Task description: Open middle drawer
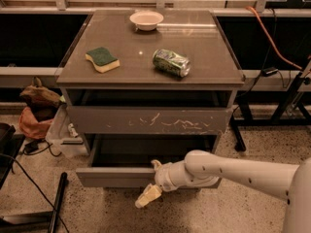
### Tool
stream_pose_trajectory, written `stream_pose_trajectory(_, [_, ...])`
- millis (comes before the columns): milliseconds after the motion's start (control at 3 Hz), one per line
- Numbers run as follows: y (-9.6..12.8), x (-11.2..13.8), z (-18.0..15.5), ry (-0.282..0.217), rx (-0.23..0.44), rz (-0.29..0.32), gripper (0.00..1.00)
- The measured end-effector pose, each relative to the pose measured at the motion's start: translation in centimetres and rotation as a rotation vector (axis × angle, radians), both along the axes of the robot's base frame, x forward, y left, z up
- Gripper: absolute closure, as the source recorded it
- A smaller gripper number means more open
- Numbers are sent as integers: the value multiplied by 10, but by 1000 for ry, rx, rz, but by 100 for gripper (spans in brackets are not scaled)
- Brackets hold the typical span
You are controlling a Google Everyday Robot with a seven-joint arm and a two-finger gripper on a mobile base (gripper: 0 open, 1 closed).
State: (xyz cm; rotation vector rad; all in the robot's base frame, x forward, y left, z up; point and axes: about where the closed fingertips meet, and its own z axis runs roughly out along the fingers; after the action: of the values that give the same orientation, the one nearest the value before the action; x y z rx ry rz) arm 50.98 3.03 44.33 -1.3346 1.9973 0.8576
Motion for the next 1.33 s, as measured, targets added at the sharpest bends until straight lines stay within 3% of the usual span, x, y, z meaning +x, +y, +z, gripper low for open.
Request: stream_pose_trajectory(1333, [-4,-24,0,41,-5,-3,0])
